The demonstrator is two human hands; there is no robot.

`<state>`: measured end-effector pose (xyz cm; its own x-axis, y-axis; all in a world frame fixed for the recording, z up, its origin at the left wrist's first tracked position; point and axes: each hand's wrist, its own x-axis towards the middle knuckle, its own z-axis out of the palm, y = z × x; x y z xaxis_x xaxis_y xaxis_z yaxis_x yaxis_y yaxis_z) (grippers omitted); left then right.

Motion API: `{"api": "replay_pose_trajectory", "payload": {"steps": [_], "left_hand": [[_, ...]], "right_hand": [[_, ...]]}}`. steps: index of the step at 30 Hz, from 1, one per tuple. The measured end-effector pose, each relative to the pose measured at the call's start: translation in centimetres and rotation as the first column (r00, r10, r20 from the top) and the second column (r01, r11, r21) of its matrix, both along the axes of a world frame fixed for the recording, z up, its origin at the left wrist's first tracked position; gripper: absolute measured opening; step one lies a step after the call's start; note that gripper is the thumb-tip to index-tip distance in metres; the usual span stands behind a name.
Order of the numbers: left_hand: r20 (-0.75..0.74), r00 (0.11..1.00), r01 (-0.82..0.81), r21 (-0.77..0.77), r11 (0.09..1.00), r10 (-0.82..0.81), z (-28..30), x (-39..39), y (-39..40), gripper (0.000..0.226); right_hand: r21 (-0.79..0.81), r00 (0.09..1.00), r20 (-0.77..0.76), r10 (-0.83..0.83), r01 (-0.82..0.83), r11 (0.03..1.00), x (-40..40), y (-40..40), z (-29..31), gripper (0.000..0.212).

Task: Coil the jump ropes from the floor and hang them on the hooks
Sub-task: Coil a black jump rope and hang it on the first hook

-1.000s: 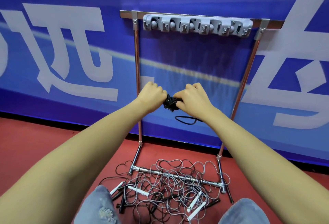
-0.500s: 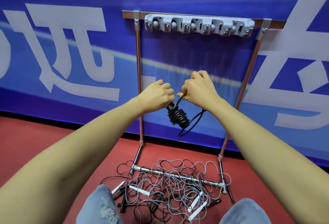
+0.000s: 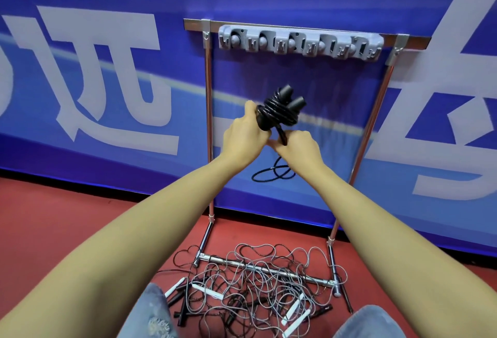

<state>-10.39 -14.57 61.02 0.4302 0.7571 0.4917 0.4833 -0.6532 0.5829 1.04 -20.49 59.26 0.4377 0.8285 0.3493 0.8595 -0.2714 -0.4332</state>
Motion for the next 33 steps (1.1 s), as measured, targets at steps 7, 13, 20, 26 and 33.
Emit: {"api": "replay_pose_trajectory", "payload": {"steps": [7,13,20,26,33], "left_hand": [[-0.366,0.902,-0.181,0.156,0.971,0.227,-2.2,0.0,2.7,0.031],[-0.666,0.674,-0.084,0.360,0.929,0.319,-3.0,-0.4,3.4,0.029],[-0.801,0.481,0.250,0.516,0.819,0.357,-2.3,-0.7,3.0,0.021],[-0.744,0.526,0.244,0.596,0.765,0.412,-2.1,-1.6,3.2,0.009],[-0.765,0.580,0.577,0.628,0.522,0.279,-1.6,-2.4,4.0,0.038]], "right_hand": [[-0.120,0.971,0.197,0.133,-0.110,0.987,-0.8,-0.9,-0.5,0.017],[-0.245,0.875,0.420,0.239,-0.145,0.959,-2.0,-1.2,1.1,0.020],[-0.156,0.842,0.519,0.147,-0.076,0.985,-2.2,-0.8,1.5,0.024],[-0.214,0.957,0.201,0.211,-0.167,0.962,-1.1,-1.0,1.5,0.029],[-0.269,0.854,0.478,0.205,-0.080,0.960,-0.1,-1.4,2.1,0.018]]}}
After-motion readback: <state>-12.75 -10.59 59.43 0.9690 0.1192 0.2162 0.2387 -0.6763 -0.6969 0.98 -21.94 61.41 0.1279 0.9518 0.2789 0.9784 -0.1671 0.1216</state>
